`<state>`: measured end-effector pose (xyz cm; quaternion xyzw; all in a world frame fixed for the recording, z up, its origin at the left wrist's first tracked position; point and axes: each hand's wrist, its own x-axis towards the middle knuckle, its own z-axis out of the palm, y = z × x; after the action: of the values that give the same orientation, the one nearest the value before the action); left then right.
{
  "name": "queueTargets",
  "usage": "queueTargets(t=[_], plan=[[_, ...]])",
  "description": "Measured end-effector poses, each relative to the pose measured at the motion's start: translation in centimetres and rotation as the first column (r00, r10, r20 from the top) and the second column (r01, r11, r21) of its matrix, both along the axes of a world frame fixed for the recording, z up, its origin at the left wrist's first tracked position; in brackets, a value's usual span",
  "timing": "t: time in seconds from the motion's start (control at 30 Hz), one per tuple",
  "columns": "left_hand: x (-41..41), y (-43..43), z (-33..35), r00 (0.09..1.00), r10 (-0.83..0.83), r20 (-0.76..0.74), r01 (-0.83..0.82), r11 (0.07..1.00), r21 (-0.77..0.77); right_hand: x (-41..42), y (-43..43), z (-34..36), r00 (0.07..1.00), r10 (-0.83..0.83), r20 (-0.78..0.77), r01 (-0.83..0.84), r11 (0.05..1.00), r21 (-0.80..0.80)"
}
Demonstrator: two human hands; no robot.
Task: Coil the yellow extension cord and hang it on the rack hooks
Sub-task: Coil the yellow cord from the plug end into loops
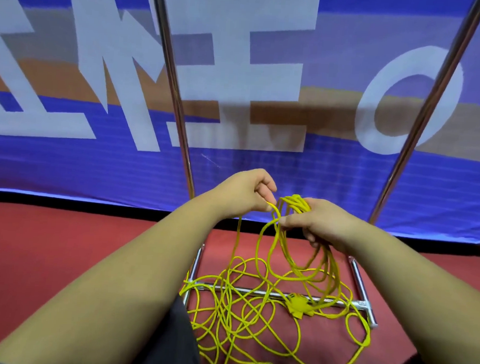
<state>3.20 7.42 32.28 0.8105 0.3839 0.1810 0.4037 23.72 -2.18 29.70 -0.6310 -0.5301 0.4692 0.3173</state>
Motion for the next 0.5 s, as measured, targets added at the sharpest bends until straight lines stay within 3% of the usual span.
queueTargets(t=[0.23,0.5], plan=[[-0.8,1.6,-1.2,0.995,-0.003,0.096,0.015,0.992,-0.124,-0.1,1.5,-0.4,0.994,-0.108,0.009,0.107,0.991,0.082],[-1.1,3.7,-4.7,0.989,-0.142,-0.038,0.123,0.942,-0.312,0.4,1.7,1.1,0.984,-0.166,-0.058,0.173,0.973,0.150]])
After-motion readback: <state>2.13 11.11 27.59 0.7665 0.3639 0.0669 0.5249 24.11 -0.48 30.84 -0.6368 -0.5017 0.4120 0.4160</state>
